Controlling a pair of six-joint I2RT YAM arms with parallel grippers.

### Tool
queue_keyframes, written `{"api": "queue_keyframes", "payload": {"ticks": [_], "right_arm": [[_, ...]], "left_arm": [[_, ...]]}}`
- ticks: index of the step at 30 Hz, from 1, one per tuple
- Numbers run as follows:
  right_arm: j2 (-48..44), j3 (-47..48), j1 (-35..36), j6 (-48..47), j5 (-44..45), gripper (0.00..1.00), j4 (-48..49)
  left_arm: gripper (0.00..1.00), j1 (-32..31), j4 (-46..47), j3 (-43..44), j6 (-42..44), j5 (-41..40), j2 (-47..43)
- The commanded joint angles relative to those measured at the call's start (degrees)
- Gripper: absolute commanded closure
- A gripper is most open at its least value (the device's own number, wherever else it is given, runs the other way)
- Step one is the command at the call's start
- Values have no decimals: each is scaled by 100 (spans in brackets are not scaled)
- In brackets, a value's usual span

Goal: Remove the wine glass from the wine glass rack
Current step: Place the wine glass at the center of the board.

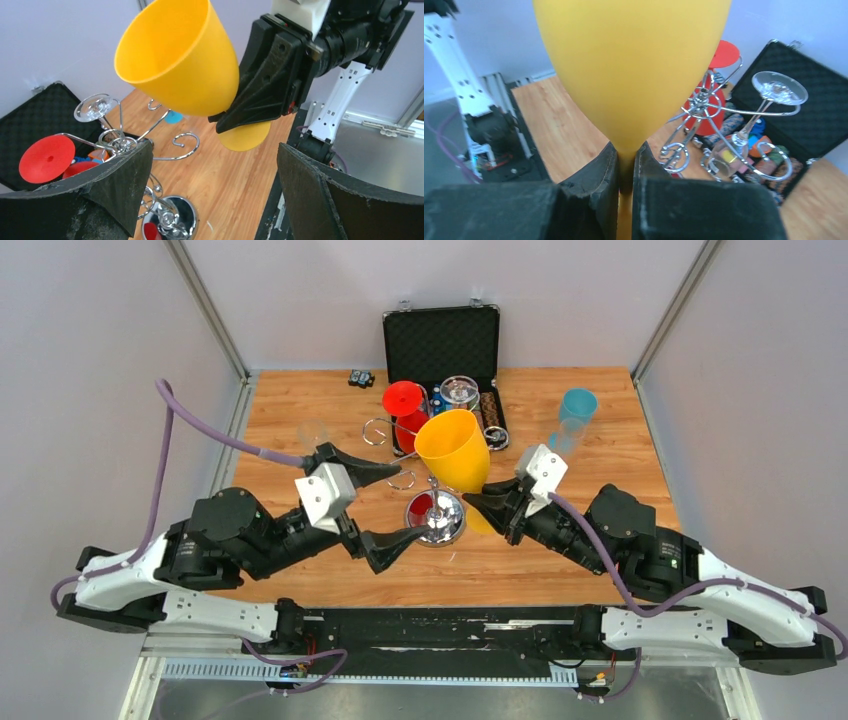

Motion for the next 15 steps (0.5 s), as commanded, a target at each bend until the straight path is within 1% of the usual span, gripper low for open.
{"api": "queue_keyframes", "payload": {"ticks": [1,9,15], "right_arm": [[-34,27,-19,-1268,364,100,173],[-200,-343,-18,-2708,554,100,471],[-410,-794,-19,-3666,564,100,781]], "left_arm": [[0,507,-375,438,-753,734,57],[0,1721,-923,968,-1539,1851,227],[0,2576,-1254,1259,-2022,2409,427]]}}
